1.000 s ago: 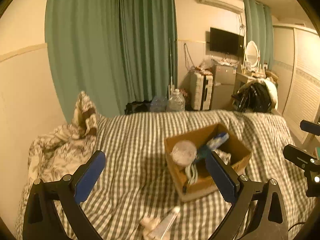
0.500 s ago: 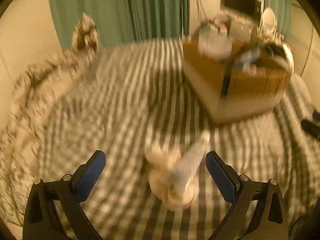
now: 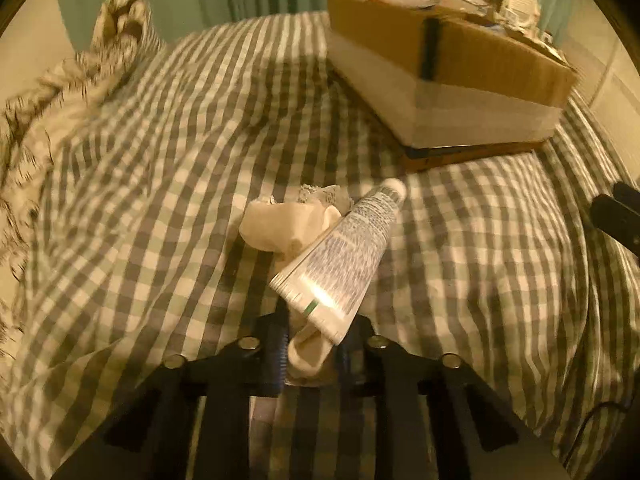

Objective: Organize objects

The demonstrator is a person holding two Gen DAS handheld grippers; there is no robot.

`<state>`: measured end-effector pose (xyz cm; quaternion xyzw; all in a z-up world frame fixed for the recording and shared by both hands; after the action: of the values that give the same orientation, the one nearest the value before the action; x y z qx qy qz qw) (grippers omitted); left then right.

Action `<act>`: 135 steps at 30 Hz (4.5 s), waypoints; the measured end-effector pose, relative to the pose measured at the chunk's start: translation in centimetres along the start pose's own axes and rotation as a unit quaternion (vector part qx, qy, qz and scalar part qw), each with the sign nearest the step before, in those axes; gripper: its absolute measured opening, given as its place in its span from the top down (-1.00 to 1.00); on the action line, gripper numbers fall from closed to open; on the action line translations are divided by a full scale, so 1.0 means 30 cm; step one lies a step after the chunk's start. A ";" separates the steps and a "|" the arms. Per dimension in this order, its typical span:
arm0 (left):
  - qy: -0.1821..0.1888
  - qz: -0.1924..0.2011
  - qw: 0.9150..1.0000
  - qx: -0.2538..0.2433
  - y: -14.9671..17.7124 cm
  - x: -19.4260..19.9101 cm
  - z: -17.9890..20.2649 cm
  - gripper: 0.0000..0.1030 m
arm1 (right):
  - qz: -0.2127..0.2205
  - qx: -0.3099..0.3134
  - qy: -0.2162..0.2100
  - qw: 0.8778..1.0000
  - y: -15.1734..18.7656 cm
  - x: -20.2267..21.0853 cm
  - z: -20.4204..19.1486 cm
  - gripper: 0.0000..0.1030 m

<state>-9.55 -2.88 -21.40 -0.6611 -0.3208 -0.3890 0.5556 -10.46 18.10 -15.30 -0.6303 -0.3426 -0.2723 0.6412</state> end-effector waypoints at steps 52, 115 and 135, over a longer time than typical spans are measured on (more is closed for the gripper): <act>-0.042 0.073 0.994 0.069 -0.014 0.172 -0.225 0.71 | -0.050 0.073 -0.058 0.994 -0.001 -0.135 -0.436 0.56; 0.052 0.123 0.991 -0.024 -0.795 0.041 0.327 0.71 | 0.015 -0.002 -0.084 0.996 -0.660 -0.196 0.248 0.56; 0.027 0.172 0.985 0.001 -0.824 0.261 0.298 -0.52 | 0.085 -0.026 -0.054 0.995 -0.707 0.059 0.296 -0.31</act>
<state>-25.46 10.22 -3.30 -0.6955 -0.1877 -0.3049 0.6229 -26.79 25.88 -0.98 -0.6872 -0.3149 -0.1911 0.6262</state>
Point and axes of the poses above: each gripper's, at about its wrist camera, not at the fingertips, and x roughly against the way its jaws point, z to its right, y to its underside, the point moved 5 cm from there along -x, roughly the way its jaws point, and after that the axes turned 4 degrees about -y, right-handed, at the moved point
